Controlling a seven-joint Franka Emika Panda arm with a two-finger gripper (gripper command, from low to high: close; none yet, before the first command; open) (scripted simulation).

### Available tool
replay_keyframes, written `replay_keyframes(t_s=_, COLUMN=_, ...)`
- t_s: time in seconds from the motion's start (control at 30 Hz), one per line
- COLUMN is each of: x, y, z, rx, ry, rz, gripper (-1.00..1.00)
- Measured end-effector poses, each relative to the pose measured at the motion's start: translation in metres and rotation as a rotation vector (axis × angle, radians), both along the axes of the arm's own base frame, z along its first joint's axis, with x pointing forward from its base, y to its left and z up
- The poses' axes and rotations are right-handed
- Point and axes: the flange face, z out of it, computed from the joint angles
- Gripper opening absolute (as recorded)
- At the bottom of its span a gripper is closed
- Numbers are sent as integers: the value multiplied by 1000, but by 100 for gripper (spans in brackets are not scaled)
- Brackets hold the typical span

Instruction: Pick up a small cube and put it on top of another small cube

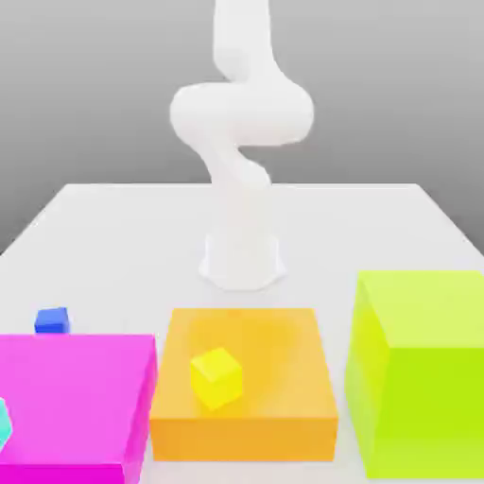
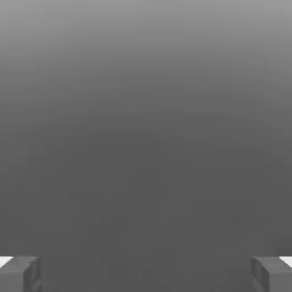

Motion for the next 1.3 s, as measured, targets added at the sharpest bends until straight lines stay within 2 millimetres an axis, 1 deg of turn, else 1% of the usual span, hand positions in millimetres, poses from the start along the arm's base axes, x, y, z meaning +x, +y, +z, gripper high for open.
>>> replay_keyframes(t_s=0.07, x=20, y=-37, z=-44, rx=34, ry=64, rz=-107, gripper=0)
replay_keyframes(t_s=0.17, x=33, y=-92, z=-109, rx=87, ry=151, rz=-261, gripper=0)
replay_keyframes(t_s=0.23, x=32, y=-128, z=-153, rx=125, ry=206, rz=-364, gripper=0)
replay_keyframes(t_s=0.33, x=18, y=-179, z=-220, rx=186, ry=286, rz=-520, gripper=0)
replay_keyframes(t_s=0.4, x=0, y=-209, z=-263, rx=230, ry=336, rz=-625, gripper=0)
replay_keyframes(t_s=0.5, x=-37, y=-247, z=-327, rx=300, ry=410, rz=-783, gripper=0)
replay_keyframes(t_s=0.57, x=-68, y=-266, z=-368, rx=349, ry=457, rz=-887, gripper=0)
replay_keyframes(t_s=0.6, x=-86, y=-274, z=-388, rx=376, ry=480, rz=-944, gripper=0)
replay_keyframes(t_s=0.63, x=-110, y=-285, z=-407, rx=408, ry=499, rz=-1016, gripper=0)
replay_keyframes(t_s=0.7, x=-148, y=-293, z=-444, rx=464, ry=543, rz=-1124, gripper=0)
replay_keyframes(t_s=0.73, x=-160, y=-291, z=-460, rx=483, ry=562, rz=-1155, gripper=0)
replay_keyframes(t_s=0.8, x=-167, y=-290, z=-483, rx=494, ry=578, rz=-1175, gripper=0)
replay_keyframes(t_s=0.93, x=-169, y=-289, z=-524, rx=496, ry=583, rz=-1181, gripper=0)
replay_keyframes(t_s=0.97, x=-170, y=-288, z=-533, rx=496, ry=583, rz=-1182, gripper=-100)
replay_keyframes(t_s=1.13, x=-169, y=-288, z=-533, rx=496, ry=583, rz=-1182, gripper=-100)
replay_keyframes(t_s=1.17, x=-170, y=-288, z=-537, rx=496, ry=583, rz=-1182, gripper=-100)
replay_keyframes(t_s=1.23, x=-169, y=-289, z=-528, rx=497, ry=583, rz=-1182, gripper=-100)
replay_keyframes(t_s=1.3, x=-169, y=-289, z=-511, rx=497, ry=583, rz=-1181, gripper=-100)
